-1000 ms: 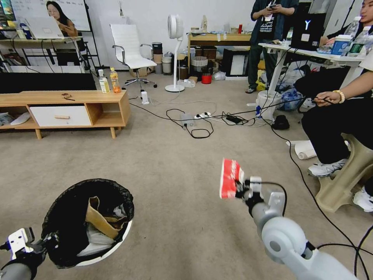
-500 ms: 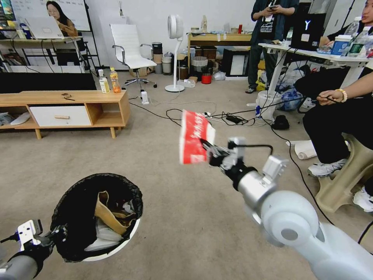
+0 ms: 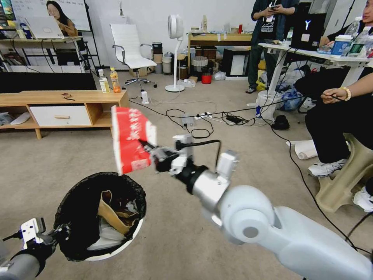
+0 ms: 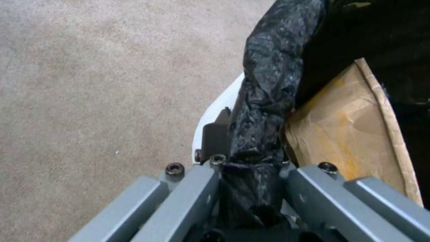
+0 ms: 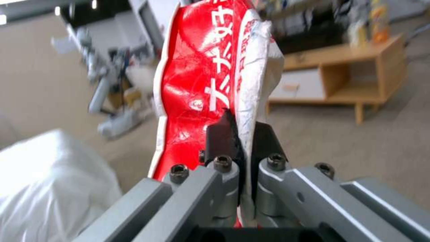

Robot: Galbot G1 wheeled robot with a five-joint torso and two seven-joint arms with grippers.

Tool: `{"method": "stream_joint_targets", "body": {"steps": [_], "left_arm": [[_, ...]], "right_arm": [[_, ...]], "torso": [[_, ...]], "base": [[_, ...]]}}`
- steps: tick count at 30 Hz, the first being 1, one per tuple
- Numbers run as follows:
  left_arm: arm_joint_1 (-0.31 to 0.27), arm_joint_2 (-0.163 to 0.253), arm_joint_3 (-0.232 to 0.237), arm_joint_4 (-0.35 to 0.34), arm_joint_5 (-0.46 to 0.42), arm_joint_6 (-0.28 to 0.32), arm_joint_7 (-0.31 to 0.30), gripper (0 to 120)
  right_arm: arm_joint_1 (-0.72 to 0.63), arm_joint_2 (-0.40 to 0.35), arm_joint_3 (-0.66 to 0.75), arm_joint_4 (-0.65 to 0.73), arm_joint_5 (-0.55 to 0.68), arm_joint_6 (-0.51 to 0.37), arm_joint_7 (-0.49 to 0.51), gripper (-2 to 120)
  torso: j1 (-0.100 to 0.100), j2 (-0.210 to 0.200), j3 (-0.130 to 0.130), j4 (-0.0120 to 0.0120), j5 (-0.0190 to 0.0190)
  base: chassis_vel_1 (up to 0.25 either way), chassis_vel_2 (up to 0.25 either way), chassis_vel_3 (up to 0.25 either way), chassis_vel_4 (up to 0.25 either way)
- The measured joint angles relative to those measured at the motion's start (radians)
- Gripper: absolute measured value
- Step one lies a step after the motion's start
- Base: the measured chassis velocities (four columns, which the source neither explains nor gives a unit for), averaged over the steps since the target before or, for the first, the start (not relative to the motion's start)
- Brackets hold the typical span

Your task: Pick up the trash bin and place the garbage on the floor into it.

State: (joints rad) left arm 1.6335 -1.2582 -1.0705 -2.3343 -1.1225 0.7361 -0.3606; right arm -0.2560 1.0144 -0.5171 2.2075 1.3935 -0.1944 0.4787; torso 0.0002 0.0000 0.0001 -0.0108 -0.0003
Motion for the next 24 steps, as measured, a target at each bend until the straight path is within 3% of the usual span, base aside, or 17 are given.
{"method": "stream_joint_targets", "body": {"steps": [3,15,24], "left_arm": [[-0.002,0.003,0.0,0.001,-0.002,0.0,-0.001,1],[-0.016,0.03,0.004,0.013,-0.018,0.0,-0.002,1],[-0.017,0.038,0.003,0.014,-0.023,-0.001,-0.003,1]], "right_arm": [[0.015,0.012,-0.022,-0.008,0.004,-0.005,0.011,0],[0.068,0.175,-0.18,-0.071,0.087,-0.125,0.157,0],[0.075,0.216,-0.204,-0.089,0.113,-0.183,0.222,0]], "torso": [[0.0,0.0,0.0,-0.0005,0.0],[0.0,0.0,0.0,-0.0002,0.0],[0.0,0.0,0.0,-0.0003,0.0001]], "base": [[0.0,0.0,0.0,0.0],[0.0,0.0,0.0,0.0],[0.0,0.0,0.0,0.0]]}}
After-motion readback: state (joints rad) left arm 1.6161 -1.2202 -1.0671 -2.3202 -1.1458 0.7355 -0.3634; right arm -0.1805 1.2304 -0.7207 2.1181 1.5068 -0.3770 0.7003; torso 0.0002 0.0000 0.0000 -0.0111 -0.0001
